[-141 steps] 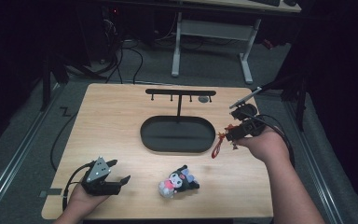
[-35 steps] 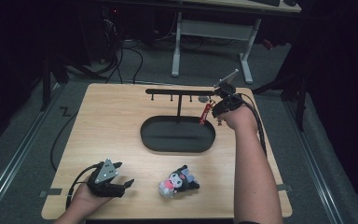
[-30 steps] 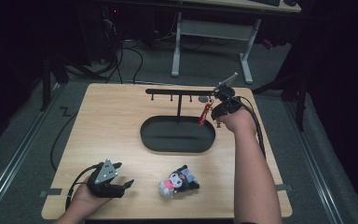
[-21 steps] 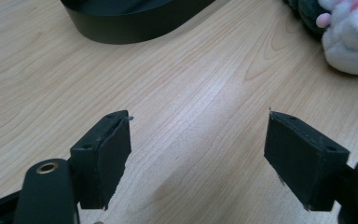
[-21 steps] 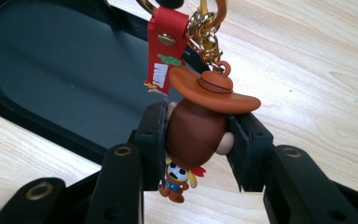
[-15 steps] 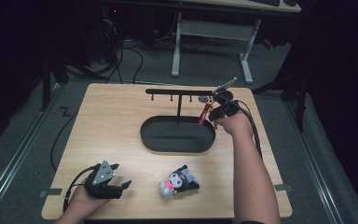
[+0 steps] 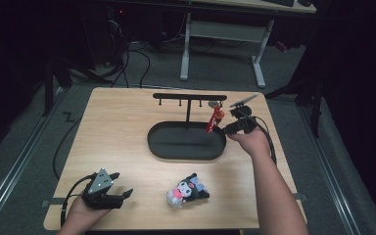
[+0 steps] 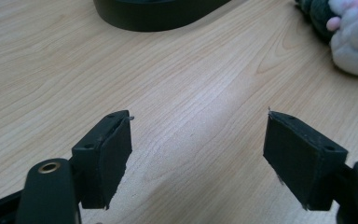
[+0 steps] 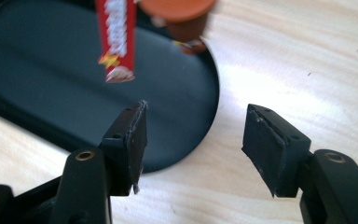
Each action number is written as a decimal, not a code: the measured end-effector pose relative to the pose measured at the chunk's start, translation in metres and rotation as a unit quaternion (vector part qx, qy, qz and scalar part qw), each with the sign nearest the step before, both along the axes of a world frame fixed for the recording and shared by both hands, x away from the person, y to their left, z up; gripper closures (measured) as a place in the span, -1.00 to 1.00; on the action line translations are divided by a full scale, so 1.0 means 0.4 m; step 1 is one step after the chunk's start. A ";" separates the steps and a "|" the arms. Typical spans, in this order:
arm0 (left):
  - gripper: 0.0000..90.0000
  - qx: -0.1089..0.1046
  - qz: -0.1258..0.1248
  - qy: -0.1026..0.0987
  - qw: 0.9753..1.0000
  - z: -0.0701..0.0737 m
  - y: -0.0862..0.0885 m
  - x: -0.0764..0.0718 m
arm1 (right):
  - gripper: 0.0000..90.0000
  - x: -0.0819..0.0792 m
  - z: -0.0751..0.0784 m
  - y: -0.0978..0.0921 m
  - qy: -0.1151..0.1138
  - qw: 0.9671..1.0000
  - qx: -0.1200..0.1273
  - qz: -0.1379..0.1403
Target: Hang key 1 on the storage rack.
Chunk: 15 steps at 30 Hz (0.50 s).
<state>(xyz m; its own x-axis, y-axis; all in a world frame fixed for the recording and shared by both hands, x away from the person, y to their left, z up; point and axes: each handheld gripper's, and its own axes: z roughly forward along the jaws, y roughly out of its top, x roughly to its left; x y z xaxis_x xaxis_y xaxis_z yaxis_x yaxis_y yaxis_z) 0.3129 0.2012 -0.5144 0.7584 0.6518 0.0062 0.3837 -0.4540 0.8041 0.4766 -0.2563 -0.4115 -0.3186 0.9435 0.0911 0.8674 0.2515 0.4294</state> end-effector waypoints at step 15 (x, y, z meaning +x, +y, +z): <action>-0.07 0.001 -0.037 0.017 0.999 -0.009 -0.114 -0.013 | 0.06 -0.356 -0.235 -0.011 -0.141 0.987 0.052 0.059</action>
<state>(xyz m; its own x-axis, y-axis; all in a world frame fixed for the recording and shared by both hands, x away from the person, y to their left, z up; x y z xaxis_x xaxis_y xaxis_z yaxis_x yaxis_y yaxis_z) 0.3079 0.1557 -0.5181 0.8039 0.5944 -0.0195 0.3768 -0.4837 0.7900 0.3342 -0.2609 -0.5053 -0.4521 0.8886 0.0775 0.6766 0.2851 0.6789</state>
